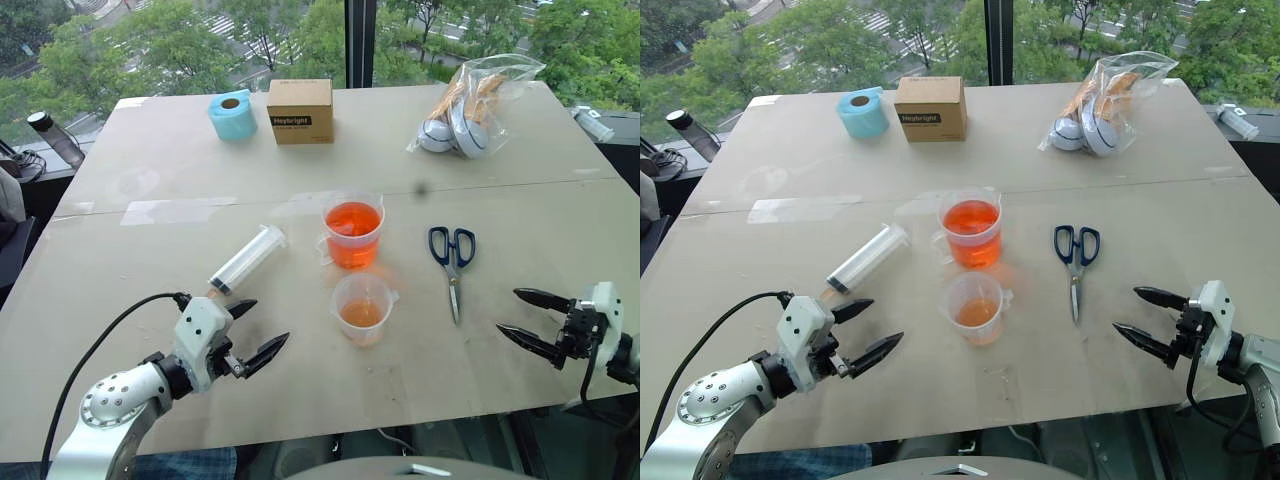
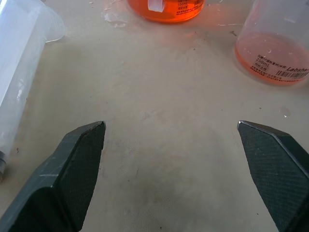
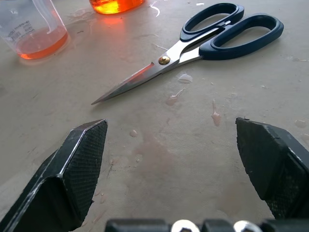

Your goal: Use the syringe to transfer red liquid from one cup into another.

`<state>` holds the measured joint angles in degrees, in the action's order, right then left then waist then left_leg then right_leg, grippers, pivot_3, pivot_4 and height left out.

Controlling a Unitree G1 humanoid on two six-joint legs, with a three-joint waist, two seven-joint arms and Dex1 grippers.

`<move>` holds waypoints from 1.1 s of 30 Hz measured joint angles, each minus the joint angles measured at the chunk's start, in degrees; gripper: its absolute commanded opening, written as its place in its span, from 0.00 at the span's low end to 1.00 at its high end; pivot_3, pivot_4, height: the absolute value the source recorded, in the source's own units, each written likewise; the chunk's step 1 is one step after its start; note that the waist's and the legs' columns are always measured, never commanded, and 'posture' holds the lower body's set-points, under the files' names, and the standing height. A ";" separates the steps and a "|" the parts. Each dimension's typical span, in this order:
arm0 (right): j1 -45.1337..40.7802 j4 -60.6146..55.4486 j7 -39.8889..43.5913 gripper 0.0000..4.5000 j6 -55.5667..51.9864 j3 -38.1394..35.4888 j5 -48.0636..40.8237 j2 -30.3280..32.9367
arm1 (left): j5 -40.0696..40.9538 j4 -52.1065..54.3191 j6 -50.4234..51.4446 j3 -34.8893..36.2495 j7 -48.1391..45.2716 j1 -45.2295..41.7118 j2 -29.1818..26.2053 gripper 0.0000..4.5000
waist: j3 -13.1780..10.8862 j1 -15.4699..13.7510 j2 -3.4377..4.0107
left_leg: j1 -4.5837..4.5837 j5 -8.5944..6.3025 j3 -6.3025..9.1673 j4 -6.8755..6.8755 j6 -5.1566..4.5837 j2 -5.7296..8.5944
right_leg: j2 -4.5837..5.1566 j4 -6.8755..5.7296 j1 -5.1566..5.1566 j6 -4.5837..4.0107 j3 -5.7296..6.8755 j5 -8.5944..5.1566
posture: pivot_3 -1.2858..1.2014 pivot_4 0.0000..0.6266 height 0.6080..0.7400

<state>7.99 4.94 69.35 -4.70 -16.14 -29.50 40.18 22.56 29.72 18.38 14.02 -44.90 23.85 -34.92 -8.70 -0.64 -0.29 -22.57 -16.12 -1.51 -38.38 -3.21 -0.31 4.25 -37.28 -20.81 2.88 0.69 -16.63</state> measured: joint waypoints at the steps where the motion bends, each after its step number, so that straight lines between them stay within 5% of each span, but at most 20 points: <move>1: 0.00 0.00 0.00 1.00 0.00 0.00 0.00 0.00 | 0.00 0.00 0.00 0.00 0.00 0.00 0.00 0.99 | 0.00 0.00 0.00 | 0.00 0.00 0.00 0.00 0.00 0.00 | 0.00 0.00 0.00 0.00 0.00 0.00 | 0.52 0.24 1.00; 27: -0.79 0.26 -0.16 1.00 1.84 -0.12 0.05 -0.55 | 1.85 3.00 5.21 0.08 2.69 -3.38 -1.14 0.99 | 0.00 -0.01 0.00 | 0.00 0.00 0.00 0.01 0.00 0.00 | 0.00 0.00 -0.01 0.01 0.00 0.00 | 0.52 0.24 1.00; 33: 0.81 -15.18 -2.15 1.00 -5.54 -1.72 -5.77 2.83 | 5.11 6.31 17.68 1.96 7.04 -13.28 -7.03 0.99 | -0.08 -0.15 0.12 | -0.07 0.01 0.10 0.00 0.00 0.00 | 0.00 -0.06 -0.04 0.18 0.08 0.10 | 0.52 0.24 1.00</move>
<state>8.80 -10.24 67.20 -10.24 -17.86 -35.27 43.01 27.67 36.03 36.05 15.98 -37.87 10.57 -41.94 -8.78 -0.79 -0.17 -22.64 -16.11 -1.41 -38.39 -3.21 -0.31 4.24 -37.34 -20.85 3.06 0.77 -16.53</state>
